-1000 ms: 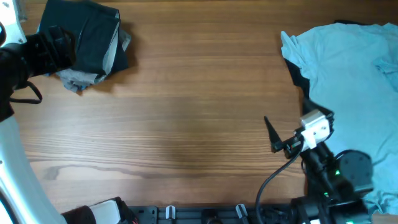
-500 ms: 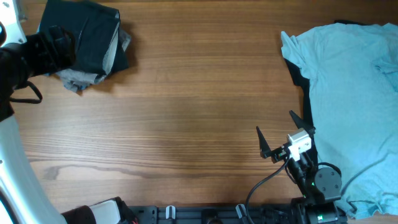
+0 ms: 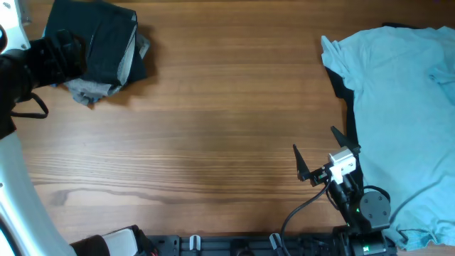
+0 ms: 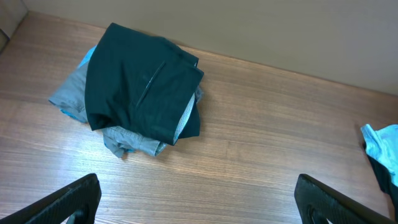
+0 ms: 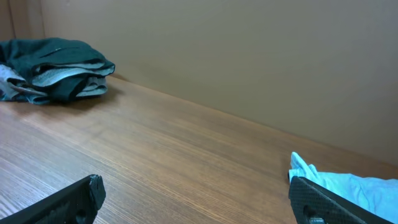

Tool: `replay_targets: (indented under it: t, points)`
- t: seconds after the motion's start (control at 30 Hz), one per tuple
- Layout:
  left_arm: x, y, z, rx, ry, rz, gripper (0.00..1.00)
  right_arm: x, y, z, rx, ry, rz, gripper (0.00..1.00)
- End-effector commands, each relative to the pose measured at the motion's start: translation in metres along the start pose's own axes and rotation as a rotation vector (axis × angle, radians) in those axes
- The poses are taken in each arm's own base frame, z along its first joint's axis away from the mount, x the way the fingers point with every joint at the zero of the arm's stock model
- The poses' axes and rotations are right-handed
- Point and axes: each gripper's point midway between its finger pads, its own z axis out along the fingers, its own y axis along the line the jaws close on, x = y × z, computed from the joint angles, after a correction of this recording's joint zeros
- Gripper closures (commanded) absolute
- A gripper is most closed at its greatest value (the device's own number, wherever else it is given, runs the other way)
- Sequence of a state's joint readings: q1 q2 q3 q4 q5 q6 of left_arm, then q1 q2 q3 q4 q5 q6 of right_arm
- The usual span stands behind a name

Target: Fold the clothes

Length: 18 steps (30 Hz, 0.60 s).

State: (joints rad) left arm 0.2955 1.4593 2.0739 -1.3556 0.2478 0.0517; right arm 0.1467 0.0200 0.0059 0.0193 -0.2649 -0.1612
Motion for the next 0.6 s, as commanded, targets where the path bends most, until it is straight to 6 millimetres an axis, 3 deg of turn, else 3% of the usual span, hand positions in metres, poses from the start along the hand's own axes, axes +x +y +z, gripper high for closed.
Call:
replay_targets:
  t: [0.0, 0.17, 0.3, 0.43, 0.5, 0.57]
  points:
    - [0.000, 0.002, 0.001, -0.007, 0.003, 0.019, 0.00, -0.002, -0.002, 0.000, 0.008, -0.007, 0.007, 0.00]
    - [0.001, -0.004, -0.002, 0.004, -0.002, 0.031, 0.00, -0.002, -0.002, 0.000, 0.008, -0.007, 0.007, 0.00]
    - [0.005, -0.036, -0.027, 0.023, -0.058, 0.125, 0.00, -0.002, -0.002, 0.000, 0.008, -0.007, 0.007, 0.00]
    - [0.003, -0.068, -0.049, 0.081, -0.233, 0.216, 0.00, -0.002, -0.002, 0.000, 0.008, -0.007, 0.007, 0.00]
    - [0.013, -0.079, -0.055, 0.128, -0.305, 0.210, 0.00, -0.002, -0.002, 0.000, 0.008, -0.007, 0.008, 0.00]
    - [0.032, -0.076, -0.056, 0.142, -0.343, 0.164, 0.00, -0.002, -0.002, 0.000, 0.008, -0.007, 0.007, 0.00]
